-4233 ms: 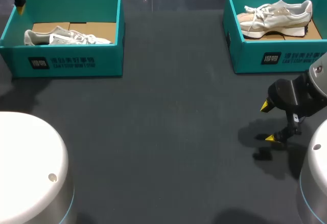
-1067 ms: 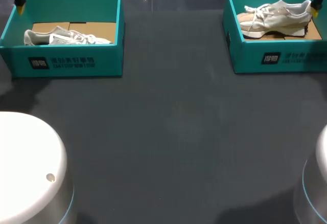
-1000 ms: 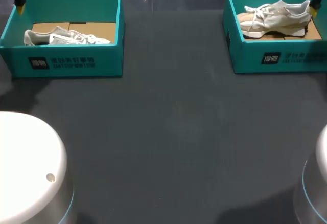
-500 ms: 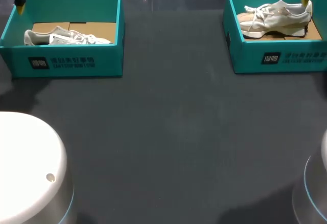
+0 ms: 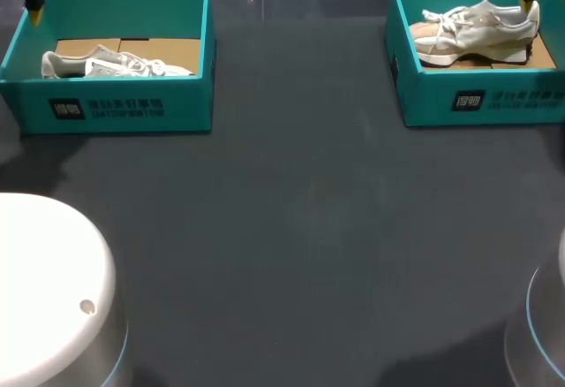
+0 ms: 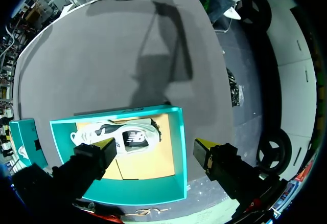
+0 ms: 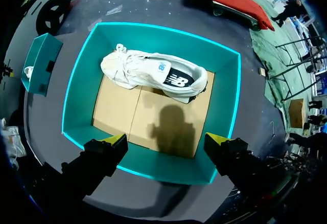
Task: Take the shoe out of the shoebox, open the shoe tongue, remove and reinsert the insole, then place the shoe into the shoebox
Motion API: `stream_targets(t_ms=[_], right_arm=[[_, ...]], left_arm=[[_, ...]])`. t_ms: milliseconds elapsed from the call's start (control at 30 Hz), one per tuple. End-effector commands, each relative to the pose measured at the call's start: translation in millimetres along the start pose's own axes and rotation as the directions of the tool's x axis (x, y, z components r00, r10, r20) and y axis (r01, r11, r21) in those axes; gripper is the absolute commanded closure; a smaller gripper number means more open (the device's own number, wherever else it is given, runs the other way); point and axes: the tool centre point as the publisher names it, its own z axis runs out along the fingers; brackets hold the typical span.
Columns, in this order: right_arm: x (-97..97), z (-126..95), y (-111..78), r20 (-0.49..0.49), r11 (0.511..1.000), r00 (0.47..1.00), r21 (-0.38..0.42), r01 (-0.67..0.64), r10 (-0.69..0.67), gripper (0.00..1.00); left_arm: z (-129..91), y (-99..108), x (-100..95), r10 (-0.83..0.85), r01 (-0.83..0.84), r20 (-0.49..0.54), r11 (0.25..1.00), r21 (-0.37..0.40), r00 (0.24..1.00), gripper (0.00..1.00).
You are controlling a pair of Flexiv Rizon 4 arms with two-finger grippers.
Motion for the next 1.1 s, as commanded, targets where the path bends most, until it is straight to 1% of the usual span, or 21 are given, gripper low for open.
stream_targets(t_ms=[33,200,267,333,367,433,467,533,567,667,733,1100], right_arm=[[-3.1,1,11.2,0.052,0.986,0.990,0.089,-0.137,0.133,0.00],[-6.6,1,26.5,0.136,0.963,0.968,0.142,-0.229,0.210,0.00],[-8.9,2,30.8,0.142,0.962,0.965,0.132,-0.239,0.220,0.00],[-12.0,4,35.0,0.161,0.955,0.959,0.147,-0.256,0.233,0.00],[-12.8,5,36.3,0.165,0.952,0.954,0.135,-0.275,0.252,0.00],[-14.5,9,39.1,0.180,0.945,0.947,0.143,-0.294,0.267,0.00],[-15.1,12,40.3,0.167,0.947,0.947,0.124,-0.298,0.276,0.00],[-17.3,19,43.1,0.169,0.946,0.946,0.125,-0.298,0.275,0.00],[-19.0,23,43.7,0.159,0.950,0.948,0.110,-0.293,0.274,0.00],[-24.1,33,47.3,0.160,0.950,0.949,0.112,-0.291,0.272,0.00],[-27.4,39,51.2,0.165,0.949,0.950,0.129,-0.287,0.265,0.00],[-46.3,63,69.3,0.174,0.951,0.949,0.119,-0.286,0.264,0.00]], left_arm=[[0,0,0.3,0.001,-0.001,-0.002,1.000,-0.001,1.000,0.00],[0,0,0.3,0.001,-0.001,-0.002,1.000,-0.001,1.000,0.00],[0,0,0.3,0.001,-0.001,-0.002,1.000,-0.001,1.000,0.00],[0,0,0.3,0.001,-0.001,-0.002,1.000,-0.001,1.000,0.00],[0,0,0.3,0.001,-0.001,-0.002,1.000,-0.001,1.000,0.00],[0,0,0.3,0.001,-0.001,-0.002,1.000,-0.001,1.000,0.00],[0,0,0.3,0.001,-0.001,-0.002,1.000,-0.001,1.000,0.00],[0,0,0.3,0.001,-0.001,-0.002,1.000,-0.001,1.000,0.00],[0,0,0.3,0.001,-0.001,-0.002,1.000,-0.001,1.000,0.00],[0,0,0.3,0.001,-0.001,-0.002,1.000,-0.001,1.000,0.00],[0,0,0.3,0.001,-0.001,-0.002,1.000,-0.001,1.000,0.00],[0,0,0.3,0.001,-0.001,-0.002,1.000,-0.001,1.000,0.00]])
